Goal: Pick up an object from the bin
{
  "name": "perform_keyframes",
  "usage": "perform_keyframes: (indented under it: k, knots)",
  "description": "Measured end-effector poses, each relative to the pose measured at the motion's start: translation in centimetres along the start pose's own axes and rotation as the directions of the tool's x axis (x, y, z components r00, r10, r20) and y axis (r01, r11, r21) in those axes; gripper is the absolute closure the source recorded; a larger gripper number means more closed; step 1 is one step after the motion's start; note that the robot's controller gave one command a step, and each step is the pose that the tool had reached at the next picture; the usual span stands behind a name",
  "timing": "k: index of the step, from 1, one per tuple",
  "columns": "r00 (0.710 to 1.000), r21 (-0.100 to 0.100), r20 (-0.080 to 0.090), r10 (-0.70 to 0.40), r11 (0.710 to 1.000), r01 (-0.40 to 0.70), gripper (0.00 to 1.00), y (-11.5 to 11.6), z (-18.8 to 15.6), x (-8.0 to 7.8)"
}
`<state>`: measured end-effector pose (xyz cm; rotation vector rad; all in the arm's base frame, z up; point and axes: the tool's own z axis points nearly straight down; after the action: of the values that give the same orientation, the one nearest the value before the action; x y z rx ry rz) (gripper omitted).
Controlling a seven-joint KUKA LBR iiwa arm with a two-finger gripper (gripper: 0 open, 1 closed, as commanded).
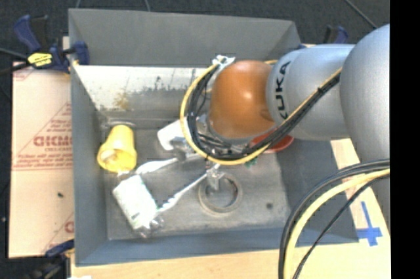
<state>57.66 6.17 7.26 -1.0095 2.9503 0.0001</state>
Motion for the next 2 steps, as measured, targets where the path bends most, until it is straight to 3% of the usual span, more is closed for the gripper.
perform_keyframes:
  k: [1, 2]
  knots:
    - [0.997, 0.015, 0.002, 0.071, 0.997, -0.071, 0.00, -7.25, 0.01, 2.67]
    - [0.998, 0.014, 0.001, 0.068, 0.998, -0.069, 0.00, -7.10, 0.03, 2.60]
